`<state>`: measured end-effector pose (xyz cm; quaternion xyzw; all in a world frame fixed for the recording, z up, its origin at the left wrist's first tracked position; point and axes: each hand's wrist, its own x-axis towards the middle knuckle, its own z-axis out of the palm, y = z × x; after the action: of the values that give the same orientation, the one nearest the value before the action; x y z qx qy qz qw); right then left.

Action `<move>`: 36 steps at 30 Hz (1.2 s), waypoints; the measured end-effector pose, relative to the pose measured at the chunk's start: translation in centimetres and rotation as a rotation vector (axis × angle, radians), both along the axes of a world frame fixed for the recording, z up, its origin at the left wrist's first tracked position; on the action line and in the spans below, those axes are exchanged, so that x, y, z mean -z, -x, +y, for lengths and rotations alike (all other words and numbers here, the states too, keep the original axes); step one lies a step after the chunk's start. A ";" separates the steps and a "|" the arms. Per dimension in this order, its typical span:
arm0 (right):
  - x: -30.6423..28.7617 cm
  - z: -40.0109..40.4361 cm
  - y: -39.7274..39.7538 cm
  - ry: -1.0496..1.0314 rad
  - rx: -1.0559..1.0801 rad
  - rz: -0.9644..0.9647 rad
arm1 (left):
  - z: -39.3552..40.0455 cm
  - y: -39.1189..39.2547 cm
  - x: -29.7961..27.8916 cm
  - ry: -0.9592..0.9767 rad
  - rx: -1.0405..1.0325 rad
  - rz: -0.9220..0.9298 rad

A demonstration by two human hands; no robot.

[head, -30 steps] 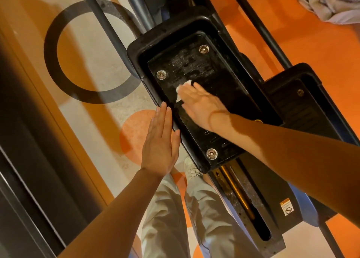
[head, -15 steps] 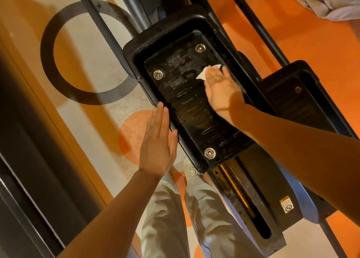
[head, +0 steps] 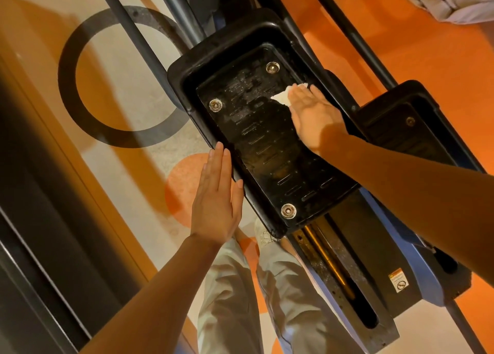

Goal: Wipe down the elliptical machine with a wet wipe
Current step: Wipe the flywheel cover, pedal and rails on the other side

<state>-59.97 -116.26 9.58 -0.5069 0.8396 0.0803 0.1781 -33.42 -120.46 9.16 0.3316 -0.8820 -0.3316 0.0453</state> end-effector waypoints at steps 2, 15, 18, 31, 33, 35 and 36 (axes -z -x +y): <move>0.2 -0.5 -1.2 -0.017 0.056 0.024 | 0.0 0.0 0.0 -0.003 -0.001 -0.003; 0.7 -2.5 -2.3 -0.048 0.126 0.079 | 0.2 0.0 0.1 -0.022 -0.016 0.009; 0.9 -3.4 -2.7 -0.019 0.177 0.085 | 0.0 -0.1 0.2 -0.007 -0.004 0.012; 0.3 -2.8 -5.0 -0.008 -0.211 0.016 | 0.3 0.2 0.1 -0.016 -0.032 0.040; 0.3 -2.3 -3.1 -0.046 -0.110 0.080 | 0.4 0.2 0.1 -0.020 -0.037 0.036; 0.6 -2.1 -2.3 -0.029 0.006 0.070 | 0.4 0.2 0.2 -0.020 -0.041 0.023; 0.8 -2.1 -2.5 -0.020 0.038 0.068 | 0.4 0.2 0.2 -0.020 -0.038 0.020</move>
<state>-57.43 -118.37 8.81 -0.4860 0.8538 0.1024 0.1559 -33.61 -120.04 8.92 0.3456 -0.8717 -0.3428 0.0569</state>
